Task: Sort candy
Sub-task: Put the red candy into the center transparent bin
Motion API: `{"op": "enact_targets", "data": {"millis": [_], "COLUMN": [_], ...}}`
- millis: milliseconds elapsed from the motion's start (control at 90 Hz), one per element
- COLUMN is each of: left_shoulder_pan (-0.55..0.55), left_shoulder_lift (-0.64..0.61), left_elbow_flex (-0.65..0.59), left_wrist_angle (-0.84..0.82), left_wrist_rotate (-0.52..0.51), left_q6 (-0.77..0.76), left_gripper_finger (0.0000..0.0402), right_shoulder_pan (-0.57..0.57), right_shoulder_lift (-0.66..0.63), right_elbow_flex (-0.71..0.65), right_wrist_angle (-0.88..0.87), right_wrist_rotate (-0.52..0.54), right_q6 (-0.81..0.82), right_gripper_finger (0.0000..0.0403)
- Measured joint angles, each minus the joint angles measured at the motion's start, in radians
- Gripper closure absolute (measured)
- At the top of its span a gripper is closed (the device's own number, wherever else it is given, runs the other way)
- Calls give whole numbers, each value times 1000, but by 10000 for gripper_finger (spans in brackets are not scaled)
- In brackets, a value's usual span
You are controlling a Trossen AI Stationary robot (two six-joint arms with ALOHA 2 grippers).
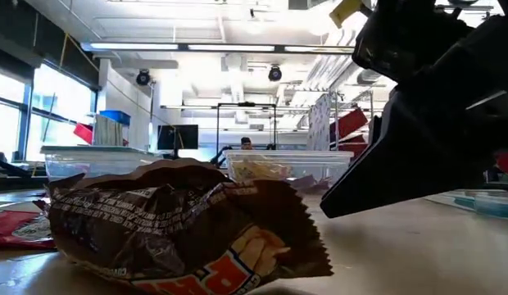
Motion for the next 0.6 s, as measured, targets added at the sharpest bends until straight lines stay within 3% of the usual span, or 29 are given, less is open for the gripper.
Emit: {"op": "enact_targets", "data": {"millis": [300, 600], "left_shoulder_pan": [32, 167], "left_shoulder_lift": [0, 1], "left_elbow_flex": [-127, -160], "left_wrist_angle": [181, 259], "left_wrist_rotate": [-1, -304], "left_q6": [57, 309], "left_gripper_finger": [193, 193], "right_shoulder_pan": [0, -3], "right_shoulder_lift": [-1, -1], "right_elbow_flex": [0, 1], "right_wrist_angle": [0, 0], "right_wrist_rotate": [0, 0], "right_q6": [17, 17], "right_gripper_finger": [309, 309]}}
